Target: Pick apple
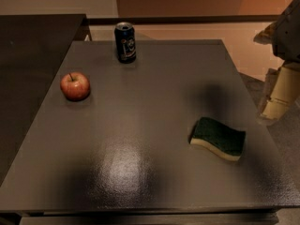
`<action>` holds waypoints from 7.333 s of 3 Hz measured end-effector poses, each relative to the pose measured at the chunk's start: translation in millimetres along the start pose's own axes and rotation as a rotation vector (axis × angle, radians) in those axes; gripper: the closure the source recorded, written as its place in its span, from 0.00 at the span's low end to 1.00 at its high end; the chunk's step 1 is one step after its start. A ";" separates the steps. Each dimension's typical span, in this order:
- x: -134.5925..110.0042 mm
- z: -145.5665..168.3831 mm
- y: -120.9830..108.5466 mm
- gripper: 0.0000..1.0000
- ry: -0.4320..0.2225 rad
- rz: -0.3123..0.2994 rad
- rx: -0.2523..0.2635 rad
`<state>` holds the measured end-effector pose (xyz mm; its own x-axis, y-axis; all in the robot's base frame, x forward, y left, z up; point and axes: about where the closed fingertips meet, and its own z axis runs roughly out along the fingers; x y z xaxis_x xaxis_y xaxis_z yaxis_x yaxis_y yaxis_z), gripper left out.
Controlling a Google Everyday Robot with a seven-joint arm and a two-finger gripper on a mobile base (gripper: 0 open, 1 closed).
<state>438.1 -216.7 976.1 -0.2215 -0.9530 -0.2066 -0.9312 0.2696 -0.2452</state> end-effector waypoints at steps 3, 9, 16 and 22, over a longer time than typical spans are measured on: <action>-37.0 -1.5 -6.1 0.00 -0.116 -0.034 -0.028; -233.5 140.3 -38.2 0.00 -0.356 -0.113 -0.135; -379.6 205.5 10.4 0.00 -0.502 -0.293 -0.298; -376.3 124.8 -3.8 1.00 -0.525 -0.354 -0.359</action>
Offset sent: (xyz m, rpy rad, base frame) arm 0.0066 0.0130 0.0030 0.0598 0.0422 0.0282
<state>561.1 158.1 936.6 0.1944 -0.7587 -0.6218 -0.9789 -0.1904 -0.0737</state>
